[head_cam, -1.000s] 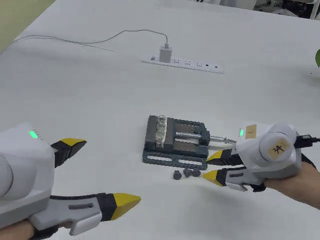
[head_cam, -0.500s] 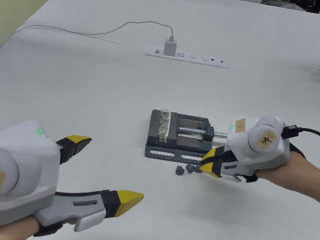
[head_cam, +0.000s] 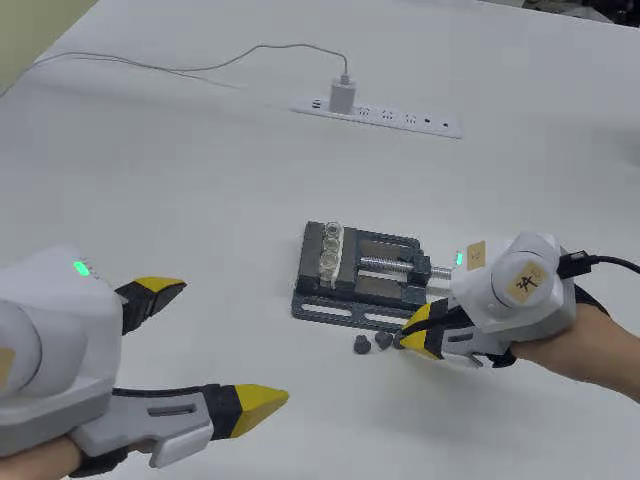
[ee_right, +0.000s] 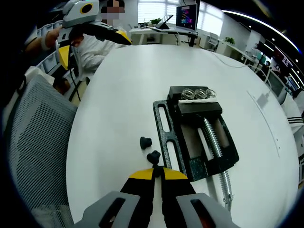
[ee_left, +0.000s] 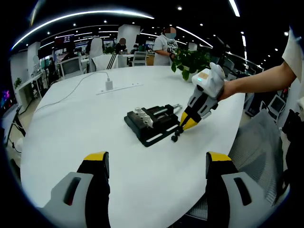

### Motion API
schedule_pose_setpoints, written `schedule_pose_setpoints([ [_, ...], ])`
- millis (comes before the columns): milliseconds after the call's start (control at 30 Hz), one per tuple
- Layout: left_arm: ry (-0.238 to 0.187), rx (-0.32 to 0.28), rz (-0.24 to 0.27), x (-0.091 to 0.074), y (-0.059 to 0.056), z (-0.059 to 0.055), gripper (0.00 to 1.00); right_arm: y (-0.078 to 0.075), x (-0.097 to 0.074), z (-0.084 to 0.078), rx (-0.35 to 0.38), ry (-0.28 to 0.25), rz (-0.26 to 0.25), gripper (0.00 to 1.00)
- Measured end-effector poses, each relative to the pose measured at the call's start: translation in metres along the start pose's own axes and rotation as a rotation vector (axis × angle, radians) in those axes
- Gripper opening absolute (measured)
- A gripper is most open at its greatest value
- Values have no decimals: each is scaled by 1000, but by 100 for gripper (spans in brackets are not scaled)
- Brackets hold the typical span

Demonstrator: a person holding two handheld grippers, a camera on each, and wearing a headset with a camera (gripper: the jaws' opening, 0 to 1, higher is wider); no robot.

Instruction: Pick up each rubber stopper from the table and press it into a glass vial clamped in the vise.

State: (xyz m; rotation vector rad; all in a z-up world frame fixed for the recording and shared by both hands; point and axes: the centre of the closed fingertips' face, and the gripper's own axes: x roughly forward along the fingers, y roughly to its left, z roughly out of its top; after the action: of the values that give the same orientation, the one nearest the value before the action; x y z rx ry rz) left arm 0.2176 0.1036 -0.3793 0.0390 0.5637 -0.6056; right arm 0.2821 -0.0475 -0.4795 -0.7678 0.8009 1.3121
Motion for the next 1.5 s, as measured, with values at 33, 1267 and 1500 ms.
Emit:
schedule_pose_setpoints([
  [33,0,0,0,0,0,0,82,0,0,0,3,4,1,1],
  [1267,-40,16,-7,-2,-3,-3,79,-7,-19,18,335,-155,-25,0],
  [1500,-78,48,-20,1,-5,5,79,-5,-40,40,507,-296,1,0],
])
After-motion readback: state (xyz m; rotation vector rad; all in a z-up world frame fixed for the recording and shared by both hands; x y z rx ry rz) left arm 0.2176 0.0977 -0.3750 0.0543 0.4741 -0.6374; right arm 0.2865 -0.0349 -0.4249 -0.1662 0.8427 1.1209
